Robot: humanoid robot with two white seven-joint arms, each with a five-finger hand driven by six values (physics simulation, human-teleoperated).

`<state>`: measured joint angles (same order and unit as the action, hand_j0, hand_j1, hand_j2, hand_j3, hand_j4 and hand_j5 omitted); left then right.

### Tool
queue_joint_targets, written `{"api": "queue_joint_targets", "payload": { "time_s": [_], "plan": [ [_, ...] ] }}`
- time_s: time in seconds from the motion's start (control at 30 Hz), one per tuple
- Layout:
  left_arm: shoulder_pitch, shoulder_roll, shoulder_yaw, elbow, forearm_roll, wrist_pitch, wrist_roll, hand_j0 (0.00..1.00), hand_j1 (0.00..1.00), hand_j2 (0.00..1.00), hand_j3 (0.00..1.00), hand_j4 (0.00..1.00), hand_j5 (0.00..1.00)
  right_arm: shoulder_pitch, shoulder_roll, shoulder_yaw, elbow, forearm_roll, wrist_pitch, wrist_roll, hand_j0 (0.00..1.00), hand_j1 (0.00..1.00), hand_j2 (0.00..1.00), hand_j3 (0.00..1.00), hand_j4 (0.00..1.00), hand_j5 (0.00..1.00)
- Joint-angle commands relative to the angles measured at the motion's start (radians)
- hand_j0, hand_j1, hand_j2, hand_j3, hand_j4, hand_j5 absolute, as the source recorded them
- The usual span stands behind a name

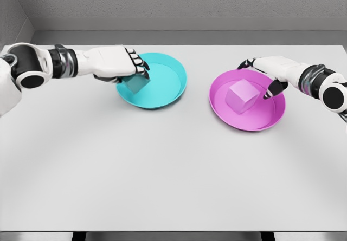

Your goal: Place the blocks in the corresponding plates according to their colors

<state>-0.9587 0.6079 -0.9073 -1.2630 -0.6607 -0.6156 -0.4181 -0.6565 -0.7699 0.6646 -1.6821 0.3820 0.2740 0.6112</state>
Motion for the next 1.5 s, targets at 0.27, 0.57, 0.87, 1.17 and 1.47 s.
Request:
{"api": "queue_joint_targets", "payload": {
  "time_s": [0.27,0.57,0.87,1.17,1.47],
  "plan": [
    [-0.018,-0.122,-0.028,0.117,-0.013,0.005,-0.005,0.74,0.74,0.74,0.74,0.74,0.74,-0.002,-0.014,-0.108,-0.059,0.000,-0.038,0.000,1.00,1.00,1.00,1.00,1.00,1.00],
    [-0.020,-0.125,-0.027,0.126,-0.011,0.005,-0.004,1.00,1.00,1.00,1.00,1.00,1.00,0.094,-0.117,-0.270,-0.070,-0.020,-0.524,0.000,1.00,1.00,1.00,1.00,1.00,1.00],
    [-0.028,0.003,-0.015,0.016,0.118,0.005,0.002,1.00,1.00,1.00,1.00,1.00,1.00,0.267,-0.163,-0.418,-0.067,-0.026,-0.733,0.000,1.00,1.00,1.00,1.00,1.00,1.00],
    [0.043,0.319,0.005,-0.128,0.349,0.005,0.002,1.00,1.00,1.00,1.00,1.00,1.00,0.308,-0.152,-0.438,-0.068,-0.026,-0.757,0.000,1.00,1.00,1.00,1.00,1.00,1.00],
    [0.115,0.389,0.090,-0.136,0.349,0.005,-0.004,1.00,1.00,1.00,1.00,1.00,1.00,0.313,-0.150,-0.439,-0.070,-0.025,-0.754,0.000,1.00,1.00,1.00,1.00,1.00,1.00]
  ]
}}
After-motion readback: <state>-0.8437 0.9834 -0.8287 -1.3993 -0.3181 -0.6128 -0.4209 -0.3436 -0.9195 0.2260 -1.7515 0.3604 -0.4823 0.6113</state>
